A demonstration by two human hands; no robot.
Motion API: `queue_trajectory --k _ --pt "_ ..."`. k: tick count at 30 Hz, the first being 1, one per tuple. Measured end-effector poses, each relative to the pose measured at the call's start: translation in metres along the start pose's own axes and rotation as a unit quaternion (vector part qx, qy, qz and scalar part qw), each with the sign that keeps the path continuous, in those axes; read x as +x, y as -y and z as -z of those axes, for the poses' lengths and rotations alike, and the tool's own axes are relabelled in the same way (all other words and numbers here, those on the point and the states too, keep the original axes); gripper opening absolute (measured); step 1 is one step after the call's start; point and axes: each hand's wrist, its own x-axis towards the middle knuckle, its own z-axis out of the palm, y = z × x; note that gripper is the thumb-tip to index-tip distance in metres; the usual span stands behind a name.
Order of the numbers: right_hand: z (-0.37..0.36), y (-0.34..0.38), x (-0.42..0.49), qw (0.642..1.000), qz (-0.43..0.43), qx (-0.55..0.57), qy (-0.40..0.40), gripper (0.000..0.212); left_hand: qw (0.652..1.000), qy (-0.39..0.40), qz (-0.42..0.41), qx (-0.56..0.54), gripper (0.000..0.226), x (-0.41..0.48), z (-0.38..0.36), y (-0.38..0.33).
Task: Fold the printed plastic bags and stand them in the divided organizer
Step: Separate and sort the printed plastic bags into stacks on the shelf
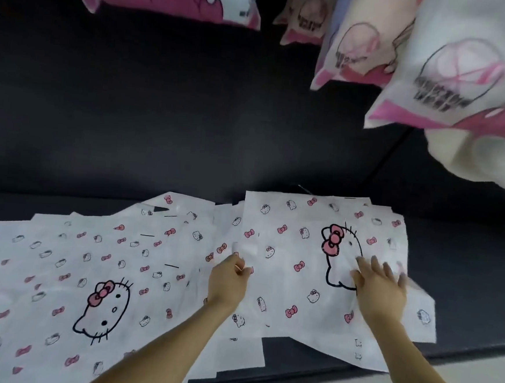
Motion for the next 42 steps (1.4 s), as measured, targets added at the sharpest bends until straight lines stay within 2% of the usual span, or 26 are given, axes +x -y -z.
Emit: queue_trajectory --k 3,5,8,9,11,12,14,17,18,20,23,26,33,38,40,42 --pt "-0.013 0.010 0.004 0.998 -0.017 -0.019 0.054 0.045 0.998 0.023 0.002 0.053 0.035 0.007 -0.007 0.013" --pt "-0.015 0.014 0.005 0.997 -0.034 -0.024 0.059 0.045 0.996 0.036 -0.009 0.082 0.029 0.009 -0.005 0.020" --pt "-0.005 0.028 -0.003 0.997 -0.067 -0.015 0.021 0.048 0.992 0.037 -0.038 0.114 0.015 0.008 0.011 0.029" --pt "-0.002 0.038 -0.008 0.998 -0.058 0.012 -0.008 0.047 0.991 0.031 -0.043 0.122 0.018 0.006 0.021 0.034" --pt "0.006 0.069 -0.026 0.993 0.008 0.083 -0.085 0.048 0.988 0.005 -0.061 0.141 0.025 -0.002 0.046 0.046" --pt "0.011 0.088 -0.038 0.987 0.047 0.117 -0.104 0.055 0.985 -0.017 -0.075 0.156 0.025 -0.008 0.060 0.053" --pt "0.018 0.129 -0.066 0.972 0.134 0.162 -0.102 0.067 0.974 -0.063 -0.088 0.200 0.023 -0.020 0.095 0.071" --pt "0.019 0.191 -0.109 0.944 0.259 0.192 -0.066 0.061 0.946 -0.138 -0.079 0.283 0.019 -0.033 0.156 0.111" --pt "0.017 0.208 -0.120 0.940 0.283 0.190 -0.031 0.065 0.934 -0.155 -0.058 0.316 0.020 -0.037 0.177 0.123" --pt "0.011 0.236 -0.138 0.937 0.305 0.166 0.046 0.078 0.909 -0.182 0.002 0.376 0.028 -0.045 0.215 0.149" --pt "-0.006 0.266 -0.151 0.932 0.322 0.132 0.100 0.084 0.887 -0.181 0.089 0.415 0.044 -0.059 0.257 0.179" --pt "-0.022 0.281 -0.160 0.933 0.327 0.115 0.097 0.084 0.889 -0.163 0.135 0.405 0.047 -0.070 0.273 0.195" --pt "-0.021 0.281 -0.175 0.931 0.316 0.185 0.016 0.078 0.906 -0.171 0.034 0.386 0.029 -0.079 0.265 0.206" --pt "0.006 0.278 -0.167 0.908 0.306 0.286 -0.029 0.072 0.948 -0.239 0.030 0.207 0.010 -0.075 0.270 0.183" --pt "0.025 0.280 -0.160 0.896 0.299 0.324 -0.049 0.065 0.958 -0.249 0.017 0.144 0.015 -0.068 0.283 0.163" --pt "0.046 0.284 -0.153 0.892 0.298 0.335 -0.054 0.049 0.963 -0.237 -0.017 0.129 0.019 -0.061 0.303 0.142"
